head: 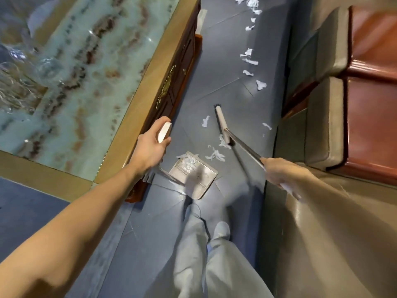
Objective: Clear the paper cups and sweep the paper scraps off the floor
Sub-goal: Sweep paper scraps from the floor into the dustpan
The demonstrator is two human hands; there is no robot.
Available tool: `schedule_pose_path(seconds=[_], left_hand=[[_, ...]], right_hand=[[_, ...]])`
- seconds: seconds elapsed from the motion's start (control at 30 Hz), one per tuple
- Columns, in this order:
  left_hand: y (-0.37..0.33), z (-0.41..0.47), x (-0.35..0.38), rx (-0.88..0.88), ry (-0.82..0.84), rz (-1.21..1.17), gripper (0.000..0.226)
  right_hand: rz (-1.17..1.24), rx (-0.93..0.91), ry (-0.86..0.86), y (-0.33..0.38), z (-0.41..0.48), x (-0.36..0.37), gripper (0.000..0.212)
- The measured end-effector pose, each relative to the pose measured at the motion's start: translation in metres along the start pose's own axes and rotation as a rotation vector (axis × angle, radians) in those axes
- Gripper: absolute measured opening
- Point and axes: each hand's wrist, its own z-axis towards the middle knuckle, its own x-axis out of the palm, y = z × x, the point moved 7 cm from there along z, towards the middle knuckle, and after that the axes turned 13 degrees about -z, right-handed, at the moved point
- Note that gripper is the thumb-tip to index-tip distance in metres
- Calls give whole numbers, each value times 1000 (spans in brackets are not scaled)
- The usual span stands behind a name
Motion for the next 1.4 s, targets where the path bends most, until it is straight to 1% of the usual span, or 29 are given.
schedule_pose_path(seconds=[0.03, 0.13, 0.23, 0.33, 0.4, 0.47, 0.53, 0.6, 0.67, 0.77, 0.87, 0.93, 1.07, 1.13, 1.2, 1.33, 1.4], left_hand=[[0, 6, -4, 0, 3, 7, 47], [0, 19, -11, 18, 23, 35, 45], [-3, 33, -11, 25, 60, 33, 43], [-5, 44, -11, 8, 104, -5, 43], [-6, 49, -15, 14, 129, 4, 44], [-7, 52, -20, 21, 137, 1, 44], [-7, 57, -24, 24, 130, -13, 44], [-7, 60, -28, 24, 118, -27, 44], [-6, 63, -30, 23, 108, -40, 46], [-7, 68, -36, 13, 68, -57, 49], [-5, 70, -47, -7, 25, -77, 48], [-1, 67, -54, -17, 17, -75, 46], [6, 61, -73, -34, -13, -75, 48], [12, 55, -83, -54, -31, -59, 47], [16, 48, -93, -72, -52, -59, 48], [22, 32, -116, -91, -78, -64, 52], [27, 23, -123, -100, -68, -50, 54]], right_hand=[[29, -29, 21, 8, 1, 2, 40], [84, -57, 107, 32, -10, 15, 63], [179, -59, 229, 48, -28, 20, 66], [163, -73, 257, 50, -47, 9, 74], [161, -104, 280, 48, -62, -4, 73], [190, -72, 272, 42, -70, -18, 68], [176, -49, 226, 38, -75, -33, 60], [137, -76, 164, 36, -77, -49, 62], [153, -102, 167, 32, -73, -63, 63], [192, -46, 131, 21, -48, -85, 63], [127, -24, 80, 23, -17, -106, 68], [72, -8, 68, 29, 5, -119, 66], [-147, -4, 68, 46, 58, -131, 74], [-243, -34, 49, 57, 84, -129, 69], [-266, -59, 35, 71, 88, -128, 62], [-305, -170, 65, 103, 75, -116, 71], [-313, -207, 90, 113, 61, -104, 69]])
